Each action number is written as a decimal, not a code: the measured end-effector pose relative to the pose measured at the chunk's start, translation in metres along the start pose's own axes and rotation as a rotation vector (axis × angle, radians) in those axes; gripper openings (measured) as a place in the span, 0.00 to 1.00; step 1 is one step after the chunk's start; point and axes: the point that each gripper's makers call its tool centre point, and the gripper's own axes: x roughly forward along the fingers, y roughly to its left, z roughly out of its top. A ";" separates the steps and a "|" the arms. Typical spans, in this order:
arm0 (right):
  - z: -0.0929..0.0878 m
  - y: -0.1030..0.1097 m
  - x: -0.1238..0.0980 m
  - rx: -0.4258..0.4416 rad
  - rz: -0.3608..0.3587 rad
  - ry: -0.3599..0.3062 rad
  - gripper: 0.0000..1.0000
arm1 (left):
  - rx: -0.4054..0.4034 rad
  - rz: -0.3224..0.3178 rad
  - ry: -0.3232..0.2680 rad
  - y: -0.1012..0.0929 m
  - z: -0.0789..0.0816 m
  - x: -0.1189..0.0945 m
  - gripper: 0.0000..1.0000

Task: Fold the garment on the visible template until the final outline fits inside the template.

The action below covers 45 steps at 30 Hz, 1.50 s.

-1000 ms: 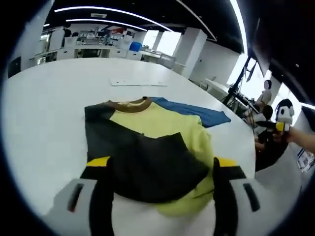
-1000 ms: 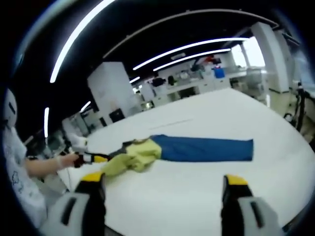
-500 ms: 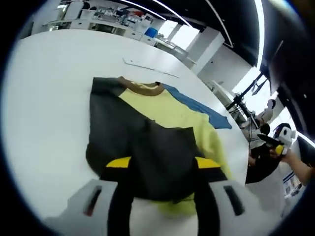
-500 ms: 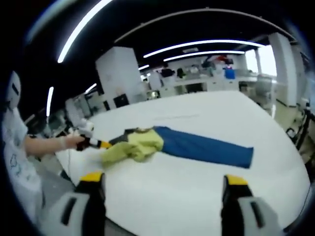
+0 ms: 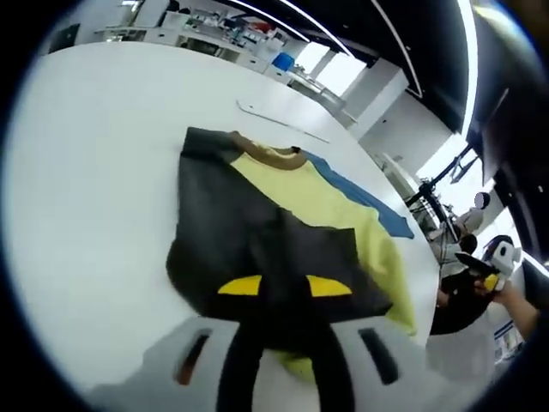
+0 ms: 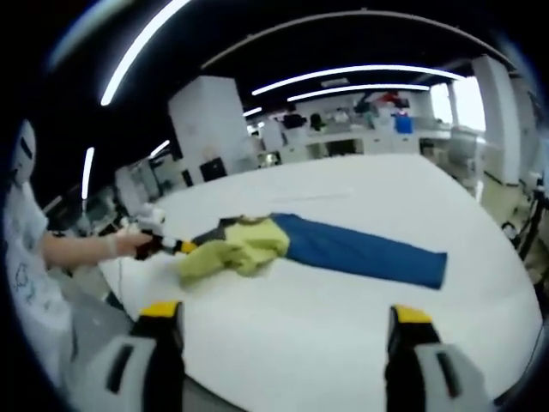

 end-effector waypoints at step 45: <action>-0.011 0.019 0.018 0.004 0.030 0.041 1.00 | -0.031 0.464 -0.208 0.223 0.027 -0.205 0.00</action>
